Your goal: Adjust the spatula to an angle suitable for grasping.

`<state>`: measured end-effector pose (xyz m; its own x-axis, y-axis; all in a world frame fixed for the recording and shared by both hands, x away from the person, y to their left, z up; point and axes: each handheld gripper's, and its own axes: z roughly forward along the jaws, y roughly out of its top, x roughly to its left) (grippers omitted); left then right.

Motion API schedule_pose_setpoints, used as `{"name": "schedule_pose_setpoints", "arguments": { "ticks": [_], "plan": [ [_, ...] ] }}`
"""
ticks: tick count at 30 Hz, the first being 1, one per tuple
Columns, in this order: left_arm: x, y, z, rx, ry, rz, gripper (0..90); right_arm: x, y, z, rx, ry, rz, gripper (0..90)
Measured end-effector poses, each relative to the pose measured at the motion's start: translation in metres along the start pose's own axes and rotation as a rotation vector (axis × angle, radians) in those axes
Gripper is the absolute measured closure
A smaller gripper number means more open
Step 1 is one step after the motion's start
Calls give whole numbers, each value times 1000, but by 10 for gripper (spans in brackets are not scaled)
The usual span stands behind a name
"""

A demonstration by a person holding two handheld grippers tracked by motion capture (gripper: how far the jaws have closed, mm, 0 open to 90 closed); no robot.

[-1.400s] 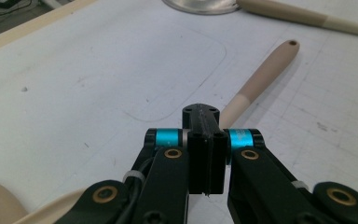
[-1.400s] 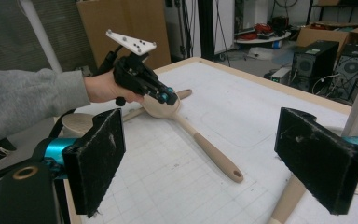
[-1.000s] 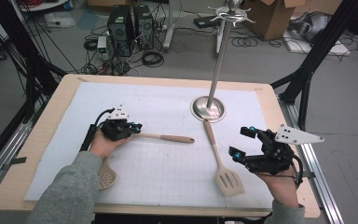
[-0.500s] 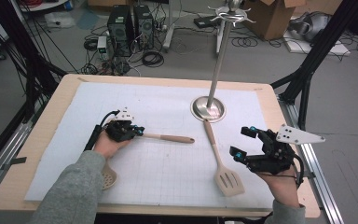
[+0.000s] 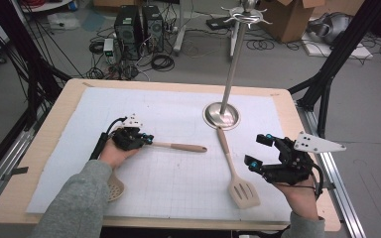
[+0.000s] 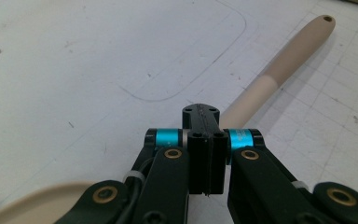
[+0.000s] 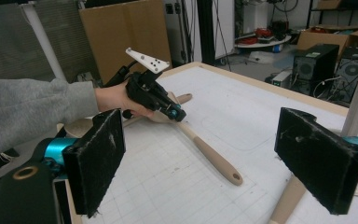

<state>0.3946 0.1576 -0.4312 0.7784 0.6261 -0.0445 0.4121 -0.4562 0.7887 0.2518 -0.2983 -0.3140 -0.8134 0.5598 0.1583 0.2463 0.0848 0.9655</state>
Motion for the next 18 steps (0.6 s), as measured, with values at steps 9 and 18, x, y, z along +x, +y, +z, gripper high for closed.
{"name": "schedule_pose_setpoints", "arguments": {
  "ticks": [9,18],
  "plan": [
    [-3,2,-2,15,3,4,897,0,0,-1,-2,2,-7,148],
    [-12,2,0,82,-12,62,897,0,0,0,-1,1,-1,149]
  ]
}}
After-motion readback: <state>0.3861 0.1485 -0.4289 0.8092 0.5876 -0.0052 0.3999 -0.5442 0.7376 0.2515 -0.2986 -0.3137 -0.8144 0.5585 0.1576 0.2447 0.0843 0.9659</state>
